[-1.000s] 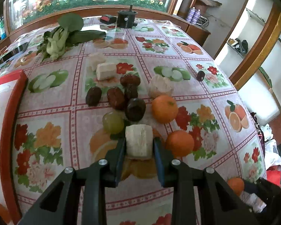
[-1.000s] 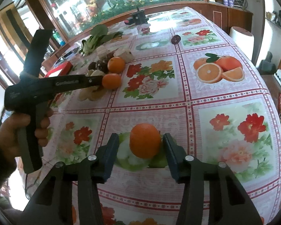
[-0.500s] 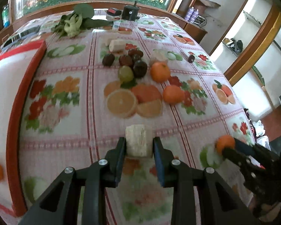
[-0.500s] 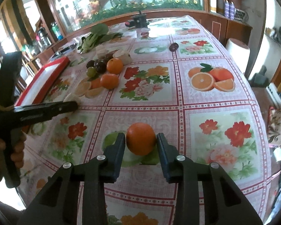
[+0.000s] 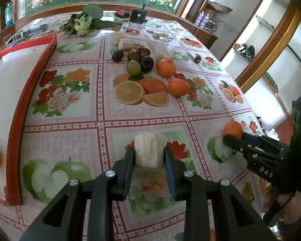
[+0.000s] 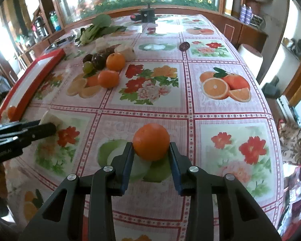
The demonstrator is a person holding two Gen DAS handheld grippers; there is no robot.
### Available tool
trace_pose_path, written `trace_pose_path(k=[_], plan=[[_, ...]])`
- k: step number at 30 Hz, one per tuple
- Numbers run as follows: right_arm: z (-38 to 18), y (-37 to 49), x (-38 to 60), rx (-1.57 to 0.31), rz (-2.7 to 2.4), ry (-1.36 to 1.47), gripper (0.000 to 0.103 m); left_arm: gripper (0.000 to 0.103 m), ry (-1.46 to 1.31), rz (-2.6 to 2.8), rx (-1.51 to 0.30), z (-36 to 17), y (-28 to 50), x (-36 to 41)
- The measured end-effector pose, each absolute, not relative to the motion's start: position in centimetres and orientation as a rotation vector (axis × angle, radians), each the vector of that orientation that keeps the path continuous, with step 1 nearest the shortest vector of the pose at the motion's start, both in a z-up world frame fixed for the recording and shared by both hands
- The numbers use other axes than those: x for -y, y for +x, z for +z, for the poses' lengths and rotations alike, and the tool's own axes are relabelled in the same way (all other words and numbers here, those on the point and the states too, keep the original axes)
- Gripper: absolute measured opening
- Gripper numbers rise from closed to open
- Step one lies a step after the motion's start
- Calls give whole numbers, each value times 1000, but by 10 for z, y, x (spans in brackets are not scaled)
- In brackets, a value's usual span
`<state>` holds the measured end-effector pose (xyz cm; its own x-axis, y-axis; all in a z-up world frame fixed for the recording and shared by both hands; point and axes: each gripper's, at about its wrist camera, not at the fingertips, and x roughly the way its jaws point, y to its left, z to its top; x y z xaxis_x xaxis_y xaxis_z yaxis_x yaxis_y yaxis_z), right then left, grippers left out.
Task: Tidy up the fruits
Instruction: 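Carry both pieces to the tray and open both grippers to release them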
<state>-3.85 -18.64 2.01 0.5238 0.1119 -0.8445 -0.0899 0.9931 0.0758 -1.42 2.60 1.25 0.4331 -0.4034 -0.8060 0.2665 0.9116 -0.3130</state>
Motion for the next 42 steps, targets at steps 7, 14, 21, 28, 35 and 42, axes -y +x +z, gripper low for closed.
trace_pose_path(k=[7, 14, 21, 28, 35, 42], plan=[[44, -50, 178, -961, 149, 72, 33, 32, -177, -421, -1023, 17, -29, -37], [50, -49, 137, -962, 237, 51, 33, 32, -152, -404, -955, 34, -43, -49], [51, -35, 89, -976, 337, 25, 33, 32, -150, -333, -905, 47, -50, -78], [56, -14, 32, -978, 452, -8, 33, 32, -182, -227, -864, 56, -46, -124], [62, 5, -30, -958, 560, -75, 33, 32, -234, -107, -846, 57, -36, -177], [55, 23, -86, -944, 641, -155, 33, 32, -273, 10, -841, 51, -20, -225]])
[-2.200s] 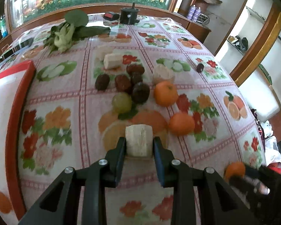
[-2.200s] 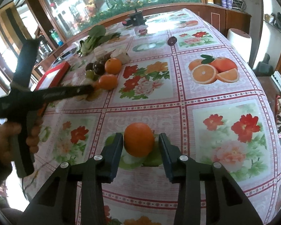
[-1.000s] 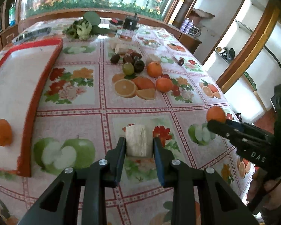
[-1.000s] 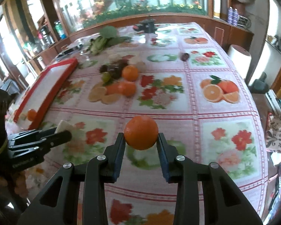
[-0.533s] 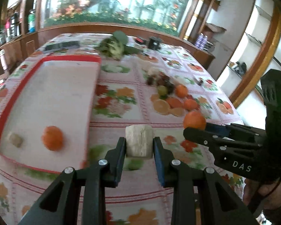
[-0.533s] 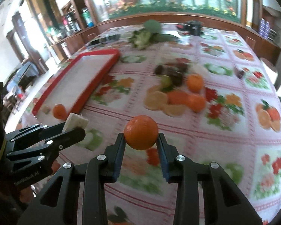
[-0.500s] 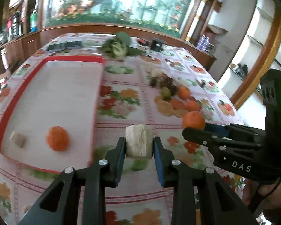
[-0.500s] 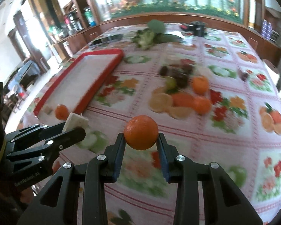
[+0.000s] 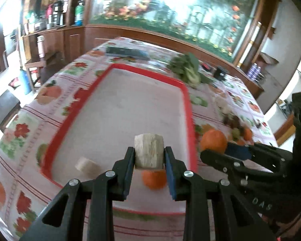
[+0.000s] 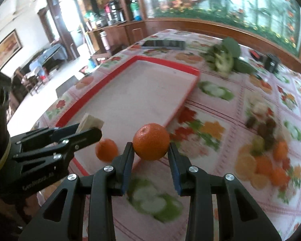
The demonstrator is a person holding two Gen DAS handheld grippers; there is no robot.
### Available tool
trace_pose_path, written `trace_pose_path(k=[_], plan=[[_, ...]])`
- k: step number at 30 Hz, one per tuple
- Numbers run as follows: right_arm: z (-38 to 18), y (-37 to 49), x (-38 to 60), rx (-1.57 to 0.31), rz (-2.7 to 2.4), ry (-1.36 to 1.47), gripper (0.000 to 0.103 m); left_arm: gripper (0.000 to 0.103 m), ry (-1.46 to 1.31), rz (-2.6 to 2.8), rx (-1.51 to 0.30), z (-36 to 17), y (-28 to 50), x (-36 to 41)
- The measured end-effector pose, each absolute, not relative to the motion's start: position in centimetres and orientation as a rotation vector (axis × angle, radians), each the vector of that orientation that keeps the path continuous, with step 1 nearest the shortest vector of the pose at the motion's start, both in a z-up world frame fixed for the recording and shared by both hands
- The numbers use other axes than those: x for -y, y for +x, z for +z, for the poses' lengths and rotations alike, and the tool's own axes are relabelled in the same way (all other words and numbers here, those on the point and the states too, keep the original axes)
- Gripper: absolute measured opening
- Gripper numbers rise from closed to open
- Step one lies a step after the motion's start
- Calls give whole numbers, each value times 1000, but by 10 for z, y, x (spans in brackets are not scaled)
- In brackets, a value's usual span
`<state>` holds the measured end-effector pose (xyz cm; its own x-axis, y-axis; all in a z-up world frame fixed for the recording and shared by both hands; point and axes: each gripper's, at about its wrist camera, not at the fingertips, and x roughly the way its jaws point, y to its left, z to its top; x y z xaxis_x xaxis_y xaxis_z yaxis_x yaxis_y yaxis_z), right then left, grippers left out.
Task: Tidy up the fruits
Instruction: 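Carry both pieces to the tray and open both grippers to release them, then withdraw both grippers from the tray back toward the fruit pile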
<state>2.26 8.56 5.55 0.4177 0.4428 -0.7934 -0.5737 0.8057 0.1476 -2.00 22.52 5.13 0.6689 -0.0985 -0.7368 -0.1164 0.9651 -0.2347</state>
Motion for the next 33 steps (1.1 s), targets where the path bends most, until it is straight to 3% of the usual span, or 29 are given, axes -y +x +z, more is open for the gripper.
trace_pose_path(k=[10, 25, 27, 29, 33], plan=[[29, 53, -129, -1007, 674, -187, 33, 32, -291, 126, -885, 31, 8, -272], [15, 53, -139, -1052, 664, -235, 34, 34, -290, 167, -967, 12, 17, -277], [16, 51, -141, -1049, 657, -245, 34, 38, -298, 170, -969, 12, 16, -278], [17, 49, -141, -1048, 651, -241, 37, 51, -292, 186, -974, 13, 14, -276], [22, 45, -133, -1051, 636, -204, 40, 65, -296, 210, -953, 21, 9, -275]])
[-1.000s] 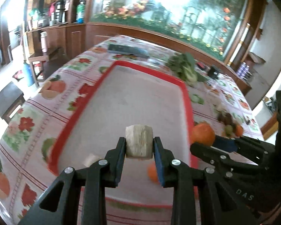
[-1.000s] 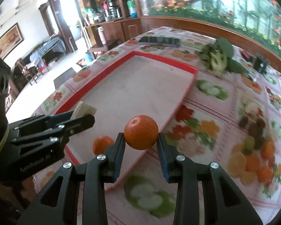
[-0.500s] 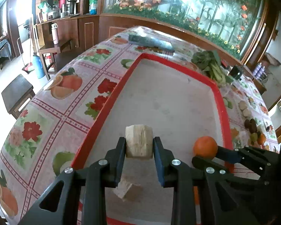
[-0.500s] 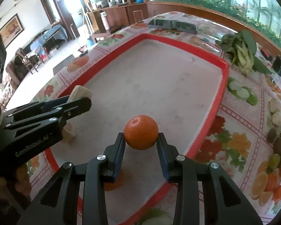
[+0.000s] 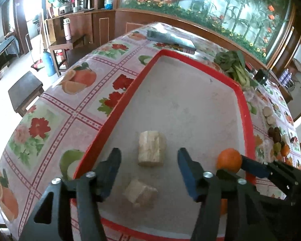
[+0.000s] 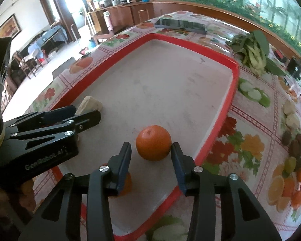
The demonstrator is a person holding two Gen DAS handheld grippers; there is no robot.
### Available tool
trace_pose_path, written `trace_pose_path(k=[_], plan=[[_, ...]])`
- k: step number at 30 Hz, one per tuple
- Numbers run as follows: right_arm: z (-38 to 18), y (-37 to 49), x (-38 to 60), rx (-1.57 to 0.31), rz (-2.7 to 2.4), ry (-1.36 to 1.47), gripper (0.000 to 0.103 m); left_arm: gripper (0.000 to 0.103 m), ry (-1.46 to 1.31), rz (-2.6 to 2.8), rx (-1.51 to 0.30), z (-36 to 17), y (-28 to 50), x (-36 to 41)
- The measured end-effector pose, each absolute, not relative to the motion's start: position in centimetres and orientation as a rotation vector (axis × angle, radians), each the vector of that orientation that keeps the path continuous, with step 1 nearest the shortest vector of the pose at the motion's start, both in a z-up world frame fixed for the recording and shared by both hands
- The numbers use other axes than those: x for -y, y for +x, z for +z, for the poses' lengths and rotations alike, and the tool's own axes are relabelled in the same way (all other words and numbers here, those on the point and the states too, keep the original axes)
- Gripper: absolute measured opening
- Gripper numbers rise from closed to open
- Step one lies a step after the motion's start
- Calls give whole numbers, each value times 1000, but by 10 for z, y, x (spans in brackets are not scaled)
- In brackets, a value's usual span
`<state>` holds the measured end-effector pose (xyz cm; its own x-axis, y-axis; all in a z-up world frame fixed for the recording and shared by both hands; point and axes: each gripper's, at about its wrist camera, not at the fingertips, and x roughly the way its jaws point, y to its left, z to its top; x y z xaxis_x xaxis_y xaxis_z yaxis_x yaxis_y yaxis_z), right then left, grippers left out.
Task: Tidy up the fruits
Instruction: 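Withdraw both grippers from the tray back toward the fruit pile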
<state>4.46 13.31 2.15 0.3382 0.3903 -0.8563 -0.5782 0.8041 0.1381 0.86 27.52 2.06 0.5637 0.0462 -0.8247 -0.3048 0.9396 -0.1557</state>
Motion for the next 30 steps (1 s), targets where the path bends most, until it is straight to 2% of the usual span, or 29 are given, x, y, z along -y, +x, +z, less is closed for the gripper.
trace_pose_path(k=[7, 14, 24, 30], plan=[[43, 28, -112, -1020, 624, -124, 43, 78, -338, 237, -931, 32, -3, -270], [54, 9, -73, -1005, 589, -54, 47, 79, -342, 199, -918, 44, -5, -243], [50, 4, 14, -1015, 448, 90, 49, 82, -241, 46, -910, 65, -3, -157], [47, 12, 85, -979, 305, 146, 49, 83, -166, -51, -963, 57, 1, -106]])
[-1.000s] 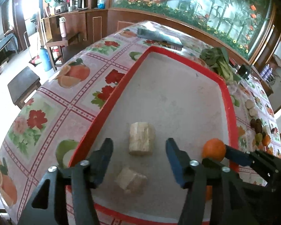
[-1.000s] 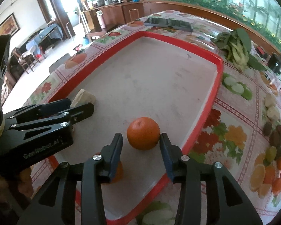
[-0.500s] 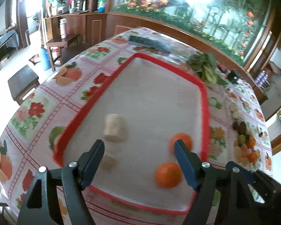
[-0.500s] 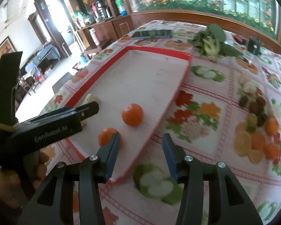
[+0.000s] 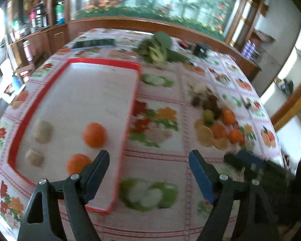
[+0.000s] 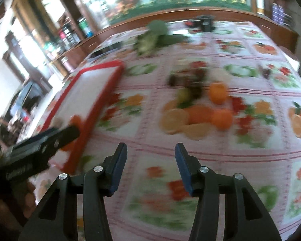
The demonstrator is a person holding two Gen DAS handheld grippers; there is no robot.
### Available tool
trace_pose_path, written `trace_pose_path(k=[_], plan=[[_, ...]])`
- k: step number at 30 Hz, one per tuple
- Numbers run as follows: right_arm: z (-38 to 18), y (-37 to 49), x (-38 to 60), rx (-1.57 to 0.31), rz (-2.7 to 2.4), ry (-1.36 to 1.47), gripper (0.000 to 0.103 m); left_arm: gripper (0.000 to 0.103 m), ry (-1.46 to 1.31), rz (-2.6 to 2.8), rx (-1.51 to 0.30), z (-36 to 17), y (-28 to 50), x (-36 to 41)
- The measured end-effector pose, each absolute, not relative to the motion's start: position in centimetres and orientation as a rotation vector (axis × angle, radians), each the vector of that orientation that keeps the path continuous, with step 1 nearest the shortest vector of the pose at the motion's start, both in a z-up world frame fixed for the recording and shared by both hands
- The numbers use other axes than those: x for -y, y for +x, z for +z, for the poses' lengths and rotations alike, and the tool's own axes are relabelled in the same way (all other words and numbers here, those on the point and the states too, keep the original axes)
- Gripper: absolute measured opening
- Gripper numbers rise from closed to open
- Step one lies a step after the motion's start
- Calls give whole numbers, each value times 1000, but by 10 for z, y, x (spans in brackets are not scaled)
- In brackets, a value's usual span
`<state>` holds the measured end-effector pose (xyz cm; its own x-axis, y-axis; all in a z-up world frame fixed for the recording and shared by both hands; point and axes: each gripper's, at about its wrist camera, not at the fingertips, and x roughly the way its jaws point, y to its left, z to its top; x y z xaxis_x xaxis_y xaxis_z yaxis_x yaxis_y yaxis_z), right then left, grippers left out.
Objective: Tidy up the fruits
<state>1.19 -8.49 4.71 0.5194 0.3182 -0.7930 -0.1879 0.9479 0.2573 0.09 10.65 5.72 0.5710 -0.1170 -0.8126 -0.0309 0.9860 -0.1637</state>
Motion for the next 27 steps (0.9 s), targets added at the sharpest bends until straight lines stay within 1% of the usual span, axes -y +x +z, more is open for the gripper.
trace_pose_path(k=[6, 15, 17, 18, 19, 23, 27], plan=[[36, 34, 125, -970, 242, 108, 50, 83, -148, -91, -1017, 43, 2, -82], [13, 61, 133, -1005, 289, 81, 50, 83, -132, -67, -1050, 33, 12, -71], [13, 62, 132, -992, 307, 70, 47, 83, -127, -65, -1047, 33, 17, -68], [13, 63, 131, -990, 315, 56, 38, 83, -123, -67, -1049, 33, 21, -66], [13, 63, 129, -987, 326, 38, 34, 83, -119, -67, -1051, 32, 25, -63], [15, 60, 127, -972, 326, -10, 33, 84, -107, -88, -1055, 31, 40, -48], [24, 51, 139, -946, 321, 6, 33, 84, -112, -132, -1037, 31, 59, -31]])
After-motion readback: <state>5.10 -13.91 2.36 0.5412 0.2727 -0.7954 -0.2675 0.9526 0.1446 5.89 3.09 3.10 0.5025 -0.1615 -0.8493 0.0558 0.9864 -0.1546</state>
